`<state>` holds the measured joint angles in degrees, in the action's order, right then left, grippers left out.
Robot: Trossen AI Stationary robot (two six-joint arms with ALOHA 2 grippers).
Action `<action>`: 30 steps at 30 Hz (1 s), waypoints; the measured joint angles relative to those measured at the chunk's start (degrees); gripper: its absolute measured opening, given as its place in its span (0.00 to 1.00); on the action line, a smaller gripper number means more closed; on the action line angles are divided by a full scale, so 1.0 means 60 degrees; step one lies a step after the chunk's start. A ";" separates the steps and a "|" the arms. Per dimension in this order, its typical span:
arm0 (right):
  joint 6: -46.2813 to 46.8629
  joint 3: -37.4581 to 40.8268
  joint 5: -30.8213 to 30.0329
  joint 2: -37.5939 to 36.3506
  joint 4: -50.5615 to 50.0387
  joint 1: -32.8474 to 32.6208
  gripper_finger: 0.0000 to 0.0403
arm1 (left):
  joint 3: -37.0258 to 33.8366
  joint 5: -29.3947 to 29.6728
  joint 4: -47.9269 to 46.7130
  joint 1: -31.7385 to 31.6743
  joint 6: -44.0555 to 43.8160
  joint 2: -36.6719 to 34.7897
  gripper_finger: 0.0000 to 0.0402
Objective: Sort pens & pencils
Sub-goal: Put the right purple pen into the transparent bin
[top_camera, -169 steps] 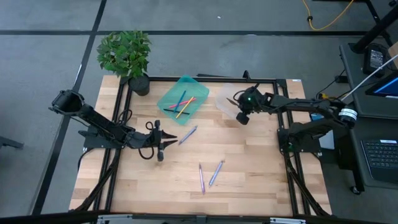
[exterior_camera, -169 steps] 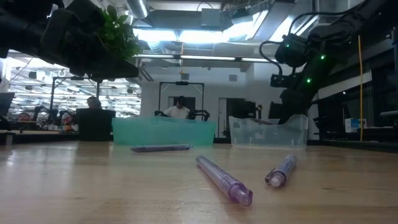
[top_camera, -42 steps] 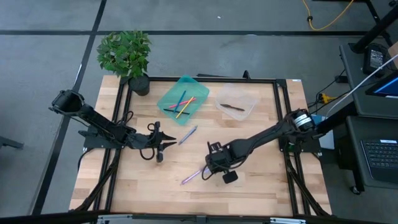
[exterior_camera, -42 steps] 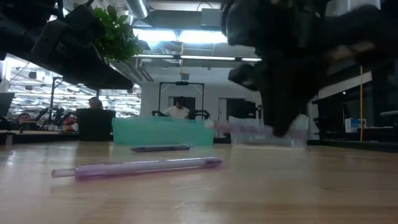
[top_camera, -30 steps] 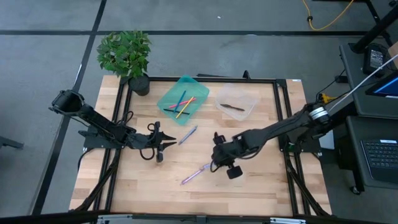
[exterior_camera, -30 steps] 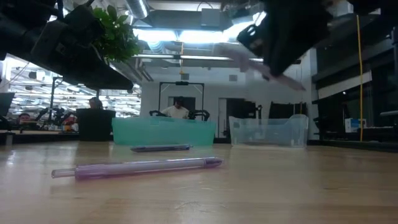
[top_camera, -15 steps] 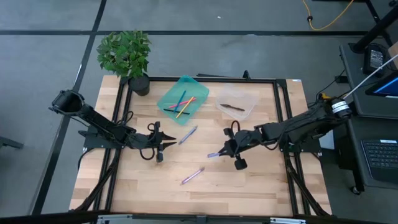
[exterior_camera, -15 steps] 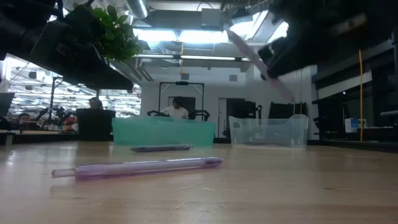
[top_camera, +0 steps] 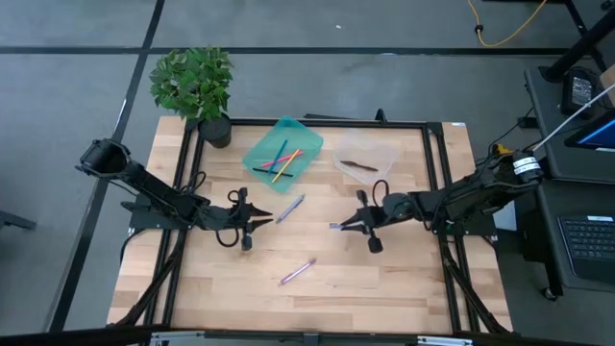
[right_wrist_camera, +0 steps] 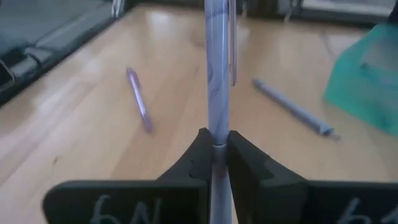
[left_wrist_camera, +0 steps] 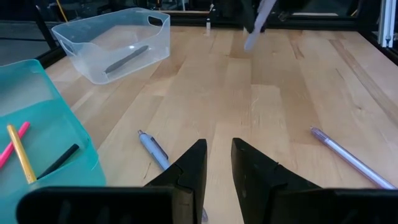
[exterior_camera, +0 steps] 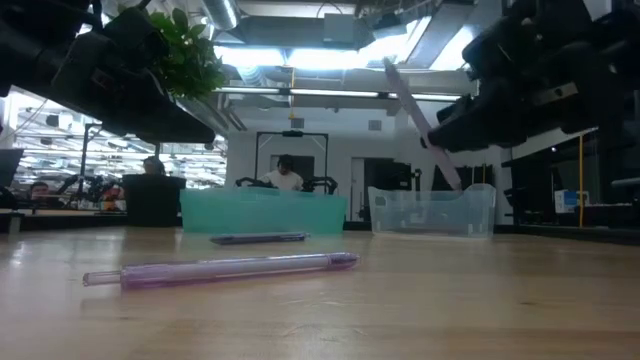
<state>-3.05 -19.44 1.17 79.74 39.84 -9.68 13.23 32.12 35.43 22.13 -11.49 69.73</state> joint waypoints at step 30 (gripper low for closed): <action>0.1695 0.0979 -0.9336 -0.0003 0.1913 0.0213 0.08 | 0.0004 0.0002 -0.0049 0.0000 0.0004 0.0000 0.17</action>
<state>7.12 -13.56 -54.85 79.72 51.32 -8.40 13.26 32.13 35.14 22.13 -11.46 69.73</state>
